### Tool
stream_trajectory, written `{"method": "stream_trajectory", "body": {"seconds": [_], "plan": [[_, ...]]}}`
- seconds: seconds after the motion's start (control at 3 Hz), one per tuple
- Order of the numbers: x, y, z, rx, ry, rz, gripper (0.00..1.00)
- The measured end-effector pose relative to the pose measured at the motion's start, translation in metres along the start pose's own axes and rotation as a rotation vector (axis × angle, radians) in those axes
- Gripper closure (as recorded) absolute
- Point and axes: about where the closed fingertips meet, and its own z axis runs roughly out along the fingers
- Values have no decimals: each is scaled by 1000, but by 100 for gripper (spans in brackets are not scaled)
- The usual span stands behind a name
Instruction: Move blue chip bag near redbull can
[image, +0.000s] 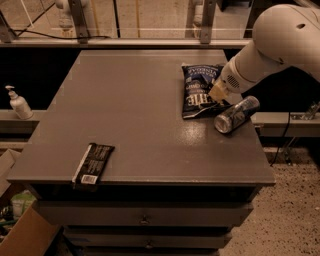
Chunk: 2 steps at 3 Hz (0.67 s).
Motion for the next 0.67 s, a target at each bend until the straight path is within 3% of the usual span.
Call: {"method": "stream_trajectory", "body": {"seconds": [0.67], "plan": [[-1, 1, -1, -2, 5, -2, 0]]}}
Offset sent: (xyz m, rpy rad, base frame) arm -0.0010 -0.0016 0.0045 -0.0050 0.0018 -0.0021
